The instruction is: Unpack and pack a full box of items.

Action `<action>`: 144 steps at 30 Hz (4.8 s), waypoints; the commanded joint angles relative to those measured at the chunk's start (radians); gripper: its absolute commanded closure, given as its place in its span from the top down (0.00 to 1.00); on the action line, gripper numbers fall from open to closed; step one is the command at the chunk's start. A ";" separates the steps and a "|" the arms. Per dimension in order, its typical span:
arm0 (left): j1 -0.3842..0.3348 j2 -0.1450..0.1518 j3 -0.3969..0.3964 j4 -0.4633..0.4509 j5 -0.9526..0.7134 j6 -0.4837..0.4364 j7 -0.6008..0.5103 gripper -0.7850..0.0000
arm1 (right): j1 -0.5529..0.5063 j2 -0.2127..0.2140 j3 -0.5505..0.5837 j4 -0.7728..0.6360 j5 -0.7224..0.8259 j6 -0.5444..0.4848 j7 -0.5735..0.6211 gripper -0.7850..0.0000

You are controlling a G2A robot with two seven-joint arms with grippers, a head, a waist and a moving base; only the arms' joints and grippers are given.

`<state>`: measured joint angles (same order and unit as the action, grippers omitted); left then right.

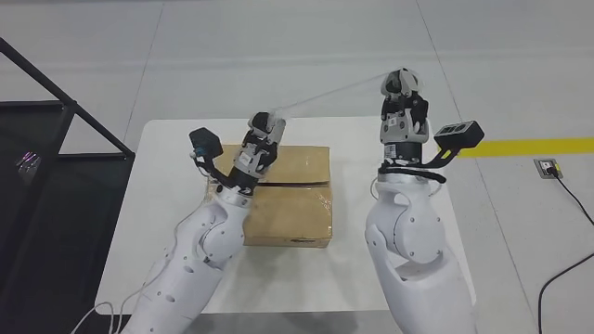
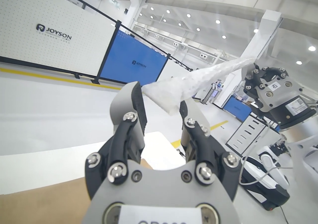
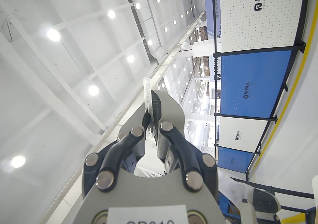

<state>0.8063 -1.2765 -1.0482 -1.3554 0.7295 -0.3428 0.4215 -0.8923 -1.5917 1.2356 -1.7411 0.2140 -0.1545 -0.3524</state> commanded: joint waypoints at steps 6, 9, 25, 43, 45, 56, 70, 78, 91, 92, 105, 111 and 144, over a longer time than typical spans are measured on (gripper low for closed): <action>0.004 -0.004 -0.023 0.009 0.051 0.010 0.010 0.45 | -0.004 -0.005 0.007 -0.007 0.021 0.044 0.009 0.00; 0.004 -0.008 -0.025 0.014 0.058 0.004 0.005 0.46 | -0.006 -0.007 0.011 -0.011 0.026 0.054 0.015 0.00; 0.001 -0.020 -0.070 0.044 0.068 0.009 -0.027 0.23 | -0.033 -0.015 0.025 -0.044 0.032 0.069 0.044 0.00; 0.022 -0.022 -0.101 0.048 0.221 -0.013 0.018 0.33 | -0.036 -0.026 0.041 -0.057 0.044 0.094 0.018 0.00; 0.041 -0.022 -0.105 0.036 0.224 -0.035 0.045 0.35 | -0.032 -0.029 0.043 -0.061 0.053 0.101 -0.006 0.00; 0.157 -0.016 -0.135 -0.030 0.034 -0.319 0.092 1.00 | -0.006 -0.044 0.038 -0.074 0.068 0.166 -0.149 0.00; 0.159 -0.027 -0.119 -0.070 0.096 -0.173 0.069 1.00 | -0.005 -0.057 0.028 -0.093 0.094 0.249 -0.241 0.00; 0.108 -0.051 -0.069 -0.049 0.150 -0.034 0.081 1.00 | 0.019 -0.076 0.017 -0.091 0.137 0.353 -0.368 0.00; 0.059 -0.075 -0.047 0.019 0.228 0.084 0.060 0.78 | 0.010 -0.092 0.013 -0.103 0.144 0.401 -0.376 0.00; 0.055 -0.076 -0.046 0.026 0.235 0.091 0.060 0.75 | 0.008 -0.093 0.012 -0.107 0.145 0.404 -0.373 0.00; 0.025 -0.092 -0.042 0.094 0.266 0.101 0.055 0.50 | -0.026 -0.101 0.030 -0.154 0.170 0.450 -0.318 0.00; 0.023 -0.094 -0.054 0.109 0.298 0.103 0.059 0.47 | -0.031 -0.105 0.039 -0.169 0.187 0.471 -0.304 0.00; 0.028 -0.095 -0.087 0.133 0.560 0.129 0.206 0.42 | 0.005 -0.125 0.058 -0.141 0.174 0.718 -0.359 0.00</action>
<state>0.8345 -1.3718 -1.1338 -1.2225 1.2876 -0.2147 0.6282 -0.8876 -1.7168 1.2950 -1.8862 0.3951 0.5531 -0.7131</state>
